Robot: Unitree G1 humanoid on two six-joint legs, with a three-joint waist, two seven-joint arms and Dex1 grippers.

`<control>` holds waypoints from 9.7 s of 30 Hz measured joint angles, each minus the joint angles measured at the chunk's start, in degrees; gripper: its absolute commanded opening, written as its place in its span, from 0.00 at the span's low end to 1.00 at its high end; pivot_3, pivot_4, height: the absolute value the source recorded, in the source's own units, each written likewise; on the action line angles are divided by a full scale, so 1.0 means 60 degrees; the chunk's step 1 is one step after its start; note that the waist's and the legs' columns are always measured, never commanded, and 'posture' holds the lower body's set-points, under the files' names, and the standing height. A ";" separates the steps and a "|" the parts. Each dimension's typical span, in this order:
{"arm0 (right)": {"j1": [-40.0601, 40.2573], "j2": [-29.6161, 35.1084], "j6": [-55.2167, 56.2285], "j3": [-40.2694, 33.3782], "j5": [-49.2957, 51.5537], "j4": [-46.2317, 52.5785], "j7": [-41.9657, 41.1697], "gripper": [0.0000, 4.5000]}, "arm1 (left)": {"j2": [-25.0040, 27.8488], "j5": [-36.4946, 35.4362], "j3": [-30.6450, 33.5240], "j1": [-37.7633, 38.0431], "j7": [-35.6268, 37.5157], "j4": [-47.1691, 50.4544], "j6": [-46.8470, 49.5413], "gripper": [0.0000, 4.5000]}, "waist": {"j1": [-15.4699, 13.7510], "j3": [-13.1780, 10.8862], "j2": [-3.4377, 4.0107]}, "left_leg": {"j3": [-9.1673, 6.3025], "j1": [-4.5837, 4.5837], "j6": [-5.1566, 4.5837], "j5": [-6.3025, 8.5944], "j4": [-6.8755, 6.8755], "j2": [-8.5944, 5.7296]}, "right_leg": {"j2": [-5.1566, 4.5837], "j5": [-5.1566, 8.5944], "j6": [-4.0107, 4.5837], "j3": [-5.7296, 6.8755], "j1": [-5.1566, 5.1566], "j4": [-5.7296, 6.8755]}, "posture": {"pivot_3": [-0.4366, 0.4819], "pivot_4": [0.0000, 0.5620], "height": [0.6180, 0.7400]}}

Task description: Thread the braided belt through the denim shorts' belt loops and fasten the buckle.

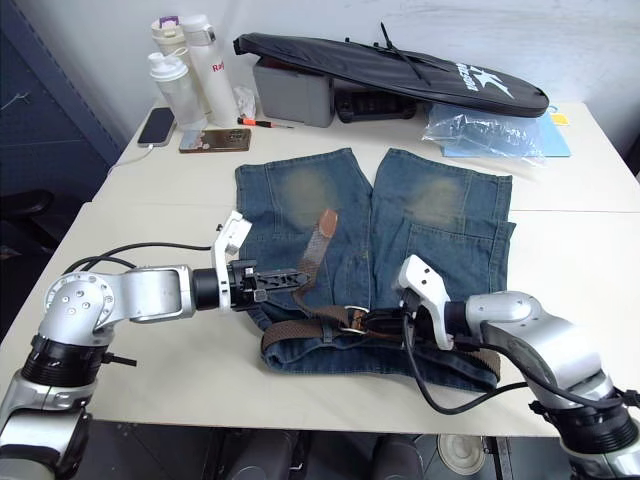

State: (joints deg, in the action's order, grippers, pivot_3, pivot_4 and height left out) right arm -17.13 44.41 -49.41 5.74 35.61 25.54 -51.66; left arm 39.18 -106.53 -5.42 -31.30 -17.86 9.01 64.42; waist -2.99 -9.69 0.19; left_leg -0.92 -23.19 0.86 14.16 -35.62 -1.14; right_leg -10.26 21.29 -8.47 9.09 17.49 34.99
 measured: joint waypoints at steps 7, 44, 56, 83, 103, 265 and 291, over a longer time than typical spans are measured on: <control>-0.0364 -0.0195 -0.0214 0.0066 0.0019 -0.0044 0.0119 0.01 | -0.0198 0.0198 -0.0004 -0.0007 0.0020 -0.0088 -0.0027 0.00 | -0.0009 -0.0001 0.0000 | -0.0001 -0.0003 0.0003 0.0002 0.0010 -0.0001 | 0.0003 -0.0001 -0.0001 0.0003 0.0003 -0.0001 | 0.48 0.27 0.31; 0.0085 0.0479 0.0638 0.1035 -0.1081 -0.0546 -0.0197 0.01 | -0.2041 0.2048 0.0042 -0.1858 0.0987 -0.1316 0.0465 0.00 | -0.0007 -0.0012 -0.0007 | 0.0010 0.0007 -0.0001 0.0000 -0.0015 0.0003 | 0.0007 -0.0002 -0.0003 0.0000 -0.0007 0.0009 | 0.48 0.27 0.31; -0.0007 0.0523 0.0740 0.1217 -0.1428 -0.0570 -0.0412 0.01 | -0.2674 0.2843 0.0725 -0.2649 0.1983 -0.1321 0.0251 0.00 | -0.0003 -0.0011 -0.0006 | 0.0008 0.0008 0.0000 0.0001 -0.0018 0.0008 | 0.0012 -0.0003 -0.0003 0.0002 -0.0010 0.0007 | 0.48 0.27 0.31; -0.0247 -0.1015 0.0690 0.0830 -0.0826 -0.1703 -0.0546 0.01 | -0.1892 0.2990 0.1569 -0.1368 0.1532 -0.0942 0.0747 0.00 | 0.0062 -0.0010 -0.0005 | 0.0003 0.0010 0.0006 0.0002 -0.0008 0.0026 | 0.0030 -0.0004 -0.0001 -0.0003 -0.0004 0.0019 | 0.48 0.27 0.31; -0.0854 -0.1139 -0.0143 0.0076 0.0087 -0.1957 -0.0822 0.01 | -0.0762 0.3186 0.1848 -0.0467 0.1351 -0.0692 0.1046 0.00 | 0.0169 -0.0007 -0.0001 | 0.0000 0.0009 0.0013 0.0007 -0.0003 0.0030 | 0.0033 -0.0004 -0.0001 -0.0005 0.0000 0.0055 | 0.48 0.27 0.31; -0.0185 0.2738 -0.3922 -0.5121 0.1860 0.2393 0.1410 0.14 | -0.3817 1.5158 -0.3008 -0.3545 1.0386 -0.2706 -0.3357 0.00 | -0.0058 -0.0002 0.0045 | 0.0243 0.0017 0.0101 0.0168 -0.0083 0.0291 | 0.0298 0.0015 0.0111 -0.0266 0.0112 -0.0022 | 0.48 0.27 0.31; -0.1557 0.3588 0.1322 -0.0161 -0.2772 0.0644 0.0346 0.02 | -0.4116 1.7134 -0.3366 -0.3731 1.0919 -0.3208 -0.5893 0.00 | -0.0010 -0.0001 0.0047 | 0.0255 -0.0004 0.0086 0.0140 -0.0107 0.0291 | 0.0291 -0.0002 0.0108 -0.0280 0.0162 0.0089 | 0.48 0.27 0.31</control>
State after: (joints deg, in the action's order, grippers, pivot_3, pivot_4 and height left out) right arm -26.47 65.94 -41.47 4.77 18.99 29.40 -49.58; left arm 14.48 -3.73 -25.62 -53.69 47.66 -10.24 29.06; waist -3.06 -9.69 0.47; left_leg 0.61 -23.21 1.37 15.00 -36.26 0.61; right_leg -8.51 21.28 -7.82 7.41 18.46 35.52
